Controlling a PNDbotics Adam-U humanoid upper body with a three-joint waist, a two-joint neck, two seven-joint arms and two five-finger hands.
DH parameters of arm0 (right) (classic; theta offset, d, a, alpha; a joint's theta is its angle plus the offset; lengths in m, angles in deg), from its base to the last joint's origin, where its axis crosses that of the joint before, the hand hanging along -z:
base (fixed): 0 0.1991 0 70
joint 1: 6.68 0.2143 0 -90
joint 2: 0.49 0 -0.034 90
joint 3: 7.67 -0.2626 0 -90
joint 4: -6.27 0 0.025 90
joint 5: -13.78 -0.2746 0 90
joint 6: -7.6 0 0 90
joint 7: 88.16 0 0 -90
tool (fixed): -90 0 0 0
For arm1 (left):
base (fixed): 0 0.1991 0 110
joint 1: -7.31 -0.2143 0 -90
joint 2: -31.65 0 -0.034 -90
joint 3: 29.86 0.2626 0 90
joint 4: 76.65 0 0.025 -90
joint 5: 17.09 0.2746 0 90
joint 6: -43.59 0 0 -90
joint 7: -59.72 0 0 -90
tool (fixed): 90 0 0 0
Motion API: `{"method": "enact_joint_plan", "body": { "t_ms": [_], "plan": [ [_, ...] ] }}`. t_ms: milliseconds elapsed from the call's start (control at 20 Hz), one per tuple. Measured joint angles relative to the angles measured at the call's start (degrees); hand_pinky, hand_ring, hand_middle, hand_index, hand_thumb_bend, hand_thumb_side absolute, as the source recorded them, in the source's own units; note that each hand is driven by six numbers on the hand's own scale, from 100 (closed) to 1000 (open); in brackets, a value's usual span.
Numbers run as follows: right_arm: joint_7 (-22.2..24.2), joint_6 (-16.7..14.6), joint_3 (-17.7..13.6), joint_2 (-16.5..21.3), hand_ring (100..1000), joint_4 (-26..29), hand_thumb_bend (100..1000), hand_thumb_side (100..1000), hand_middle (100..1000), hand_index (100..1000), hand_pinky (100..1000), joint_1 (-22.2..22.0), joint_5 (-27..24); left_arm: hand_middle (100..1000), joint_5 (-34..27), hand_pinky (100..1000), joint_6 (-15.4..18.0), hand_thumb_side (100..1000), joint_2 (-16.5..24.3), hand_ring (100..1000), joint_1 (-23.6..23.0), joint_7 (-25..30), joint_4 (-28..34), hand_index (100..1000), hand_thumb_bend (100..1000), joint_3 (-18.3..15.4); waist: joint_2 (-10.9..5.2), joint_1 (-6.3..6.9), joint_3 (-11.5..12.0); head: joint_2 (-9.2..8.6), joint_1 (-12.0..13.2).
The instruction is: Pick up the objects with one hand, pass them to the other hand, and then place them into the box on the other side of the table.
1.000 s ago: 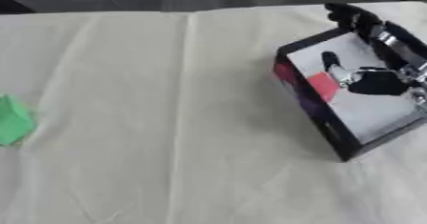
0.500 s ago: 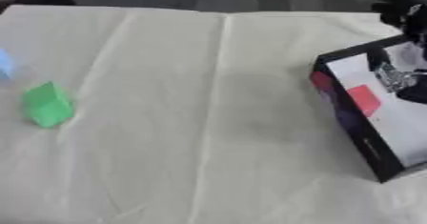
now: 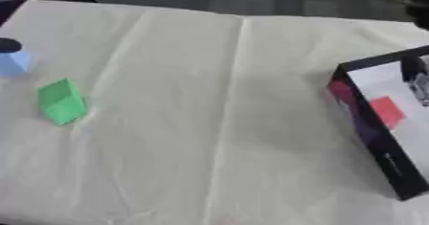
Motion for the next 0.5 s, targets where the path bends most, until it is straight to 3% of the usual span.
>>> {"method": "enact_joint_plan", "body": {
  "t_ms": [200,500],
  "plan": [
    [0.0,0.4,0.1,0.0,985,0.0,100,298,1000,1000,1000,0.0,0.6,814,0.9,961,1.2,604,0.4,892,1.3,8.1,0.1,861,793,1.8,0.00,0.00,-0.1,0.02,-0.6],
    [0.2,0.8,0.1,0.0,982,0.0,100,297,1000,1000,1000,-0.1,1.0,812,-0.2,971,2.1,579,1.5,899,1.4,9.4,3.1,870,798,4.2,0.00,0.02,-0.4,0.10,-1.7]
  ]
}}
